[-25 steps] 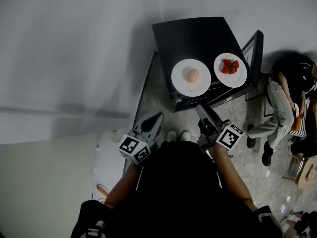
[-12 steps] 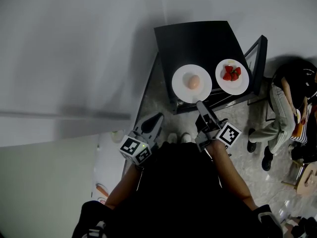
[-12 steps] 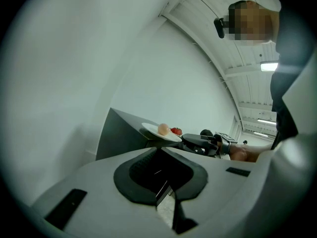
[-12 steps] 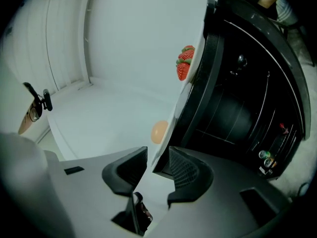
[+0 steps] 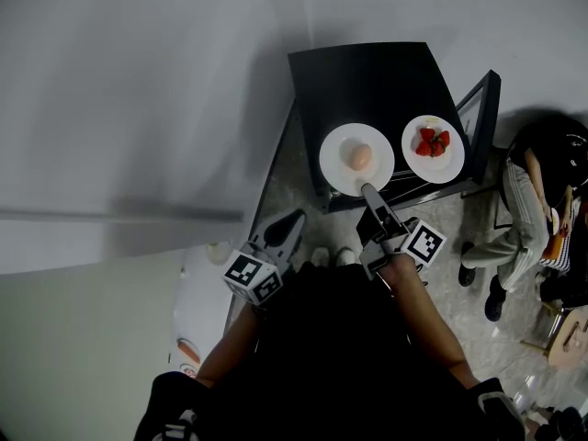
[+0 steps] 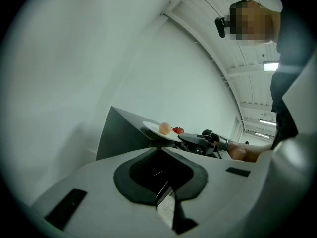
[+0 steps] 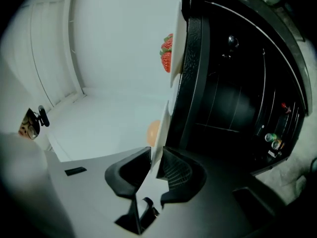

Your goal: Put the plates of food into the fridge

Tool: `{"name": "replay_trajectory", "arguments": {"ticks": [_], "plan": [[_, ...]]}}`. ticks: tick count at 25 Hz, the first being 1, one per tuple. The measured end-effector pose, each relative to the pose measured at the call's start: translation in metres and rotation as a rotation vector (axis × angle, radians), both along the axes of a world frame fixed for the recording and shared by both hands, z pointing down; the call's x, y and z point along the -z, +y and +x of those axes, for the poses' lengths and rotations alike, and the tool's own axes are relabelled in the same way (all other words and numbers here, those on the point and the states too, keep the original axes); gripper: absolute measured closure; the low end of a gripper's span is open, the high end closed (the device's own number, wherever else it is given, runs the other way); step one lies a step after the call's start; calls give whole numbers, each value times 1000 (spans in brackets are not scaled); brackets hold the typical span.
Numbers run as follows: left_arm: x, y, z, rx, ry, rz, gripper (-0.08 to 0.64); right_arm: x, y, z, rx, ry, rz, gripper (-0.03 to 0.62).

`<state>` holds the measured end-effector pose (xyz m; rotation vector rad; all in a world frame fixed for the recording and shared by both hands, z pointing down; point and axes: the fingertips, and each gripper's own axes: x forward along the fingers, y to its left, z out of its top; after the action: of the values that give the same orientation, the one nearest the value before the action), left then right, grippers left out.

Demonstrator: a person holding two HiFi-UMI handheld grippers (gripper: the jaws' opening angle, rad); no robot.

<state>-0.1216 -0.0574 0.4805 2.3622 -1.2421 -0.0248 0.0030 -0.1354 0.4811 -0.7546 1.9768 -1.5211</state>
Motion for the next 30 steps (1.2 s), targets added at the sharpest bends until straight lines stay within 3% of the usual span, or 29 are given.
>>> {"name": "replay_trajectory", "arguments": {"ticks": [1,9,30], "plan": [[0,0,0,4,5,-3,535,1,0,0,-1,-20,-9,518],[0,5,3,5,12,-10,535,2,6,4,-7,-92,-73,534],[0,33,19,-32,33,-10,535,10,82,29,50,-127,-101,546]]}}
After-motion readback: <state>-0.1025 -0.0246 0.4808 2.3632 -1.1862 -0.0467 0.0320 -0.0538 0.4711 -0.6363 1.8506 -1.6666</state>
